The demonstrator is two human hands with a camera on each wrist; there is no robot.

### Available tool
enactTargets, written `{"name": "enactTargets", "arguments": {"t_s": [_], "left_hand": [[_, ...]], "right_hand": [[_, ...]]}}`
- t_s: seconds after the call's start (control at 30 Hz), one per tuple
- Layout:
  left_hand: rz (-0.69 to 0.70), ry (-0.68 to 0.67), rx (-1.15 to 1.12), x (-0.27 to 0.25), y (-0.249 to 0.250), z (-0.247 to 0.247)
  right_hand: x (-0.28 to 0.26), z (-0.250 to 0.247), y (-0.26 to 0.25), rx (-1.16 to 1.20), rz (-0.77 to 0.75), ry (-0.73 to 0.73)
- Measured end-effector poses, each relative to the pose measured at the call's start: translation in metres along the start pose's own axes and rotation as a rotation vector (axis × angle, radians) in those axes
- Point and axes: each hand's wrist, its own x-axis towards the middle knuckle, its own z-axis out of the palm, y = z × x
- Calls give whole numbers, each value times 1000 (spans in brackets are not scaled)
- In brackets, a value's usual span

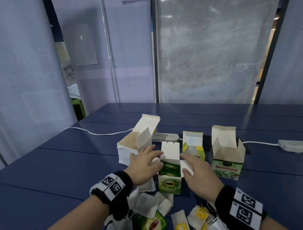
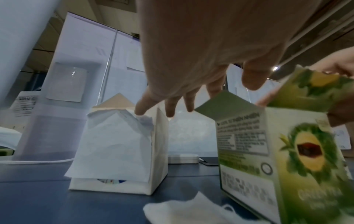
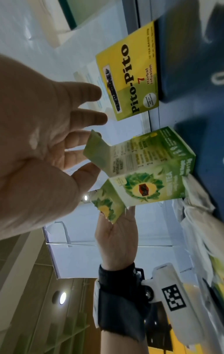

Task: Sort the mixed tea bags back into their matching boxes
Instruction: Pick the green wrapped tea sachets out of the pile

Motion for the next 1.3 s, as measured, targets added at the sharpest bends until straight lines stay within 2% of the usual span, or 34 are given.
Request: {"name": "enactTargets", "arguments": {"t_s": [0.17, 0.4, 0.53, 0.67, 0.73, 0.87, 0.9, 0.93, 0.97, 1.0, 1.07, 1.13, 1.17, 1.23, 1.3], "left_hand": [[43, -55, 118, 4, 9, -6], [-66, -64, 175, 14, 27, -7], [-87, -39, 181, 22, 34, -5], [-67, -60, 137, 31, 36, -8], [-47, -25, 118, 35, 37, -11], [47, 141, 71, 27, 31, -23], [78, 169, 62, 17, 29, -27], [105, 140, 54, 7, 27, -31], [120, 43, 52, -6, 25, -34], [128, -114, 58, -19, 23, -36], [141, -449, 117, -46, 22, -29], [187, -639, 233, -68, 22, -13], [231, -661, 335, -74, 21, -4], [315, -620, 487, -83, 22, 9], [330, -576, 489, -89, 20, 13]], "right_hand": [[6, -5, -2, -106, 11, -133], [10, -11, -4, 95, 161, -124], [14, -7, -3, 121, 234, -35], [25, 1, -2, 182, 334, 137], [31, 3, -3, 223, 359, 200], [34, -6, 1, 259, 310, 234], [32, -12, 4, 240, 288, 239], [27, -19, 7, 210, 269, 233], [20, -27, 9, 162, 248, 196], [10, -34, 9, 105, 220, 114], [-13, -45, 5, 46, 159, -150], [-42, -48, -6, 9, 77, -438], [-55, -46, -10, -29, 27, -560], [-78, -37, -19, -188, -81, -738], [-95, -28, -22, -366, -166, -756]]}}
